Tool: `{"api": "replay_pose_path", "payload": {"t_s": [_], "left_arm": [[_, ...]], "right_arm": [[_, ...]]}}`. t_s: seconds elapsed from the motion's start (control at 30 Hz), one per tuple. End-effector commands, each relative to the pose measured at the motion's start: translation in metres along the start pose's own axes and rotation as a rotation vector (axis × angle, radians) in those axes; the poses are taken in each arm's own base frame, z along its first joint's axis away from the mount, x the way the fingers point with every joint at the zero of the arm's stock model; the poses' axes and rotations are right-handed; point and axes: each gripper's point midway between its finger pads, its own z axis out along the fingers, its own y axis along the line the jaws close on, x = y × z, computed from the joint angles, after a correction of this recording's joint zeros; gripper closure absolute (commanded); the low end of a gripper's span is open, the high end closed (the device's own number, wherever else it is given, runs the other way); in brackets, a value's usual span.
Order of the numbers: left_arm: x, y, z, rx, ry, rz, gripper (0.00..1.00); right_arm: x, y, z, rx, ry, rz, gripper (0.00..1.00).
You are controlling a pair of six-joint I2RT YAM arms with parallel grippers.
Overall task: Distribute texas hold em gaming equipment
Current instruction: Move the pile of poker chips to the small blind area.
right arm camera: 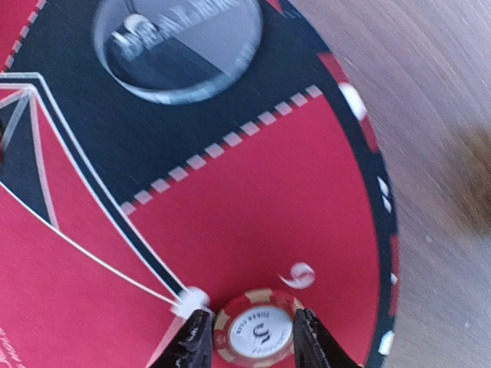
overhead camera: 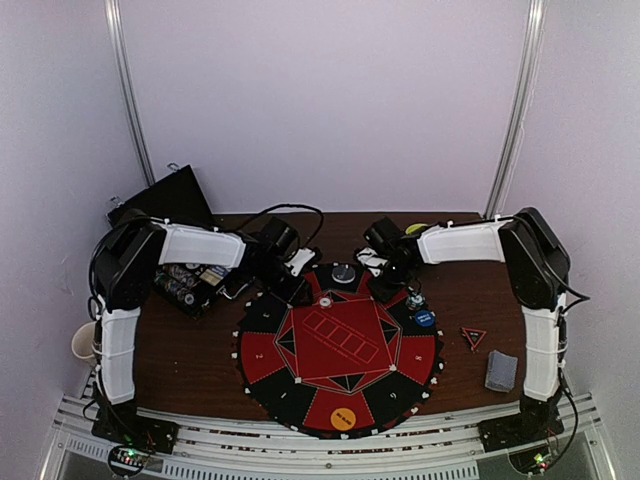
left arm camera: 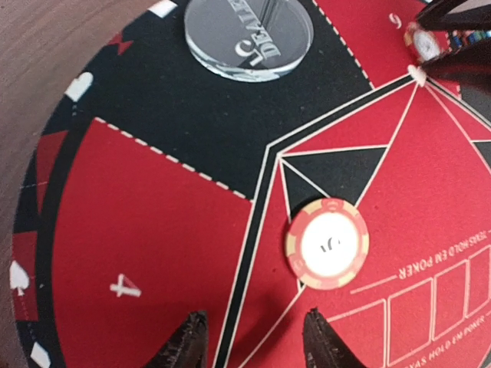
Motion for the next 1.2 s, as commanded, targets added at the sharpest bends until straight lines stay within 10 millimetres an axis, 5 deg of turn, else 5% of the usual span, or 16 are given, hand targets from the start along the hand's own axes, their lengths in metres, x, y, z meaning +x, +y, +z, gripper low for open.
{"api": "replay_pose_path", "payload": {"t_s": [0.0, 0.23, 0.4, 0.7, 0.9, 1.03, 1.17], "left_arm": [[-0.008, 0.000, 0.009, -0.034, -0.002, 0.038, 0.58], [-0.011, -0.005, 0.026, -0.045, 0.008, 0.071, 0.66], [-0.007, -0.015, 0.037, -0.010, 0.030, 0.102, 0.71], [-0.001, -0.077, 0.047, 0.195, 0.039, 0.204, 0.77], [-0.028, -0.100, 0.033, 0.273, -0.032, 0.216, 0.77], [-0.064, -0.083, -0.003, 0.204, -0.122, 0.184, 0.73], [-0.087, -0.022, -0.059, 0.133, -0.206, 0.007, 0.59]], "right_arm": [[0.038, -0.032, -0.006, 0.104, 0.104, 0.033, 0.64], [0.043, -0.047, -0.011, 0.118, 0.111, 0.059, 0.65], [0.026, -0.044, -0.025, 0.081, 0.061, 0.064, 0.62], [-0.024, -0.027, -0.077, -0.077, -0.168, 0.092, 0.48], [-0.046, -0.013, -0.109, -0.180, -0.335, 0.123, 0.41], [-0.059, -0.008, -0.132, -0.230, -0.451, 0.169, 0.35], [-0.058, 0.015, -0.129, -0.236, -0.411, 0.150, 0.34]]}}
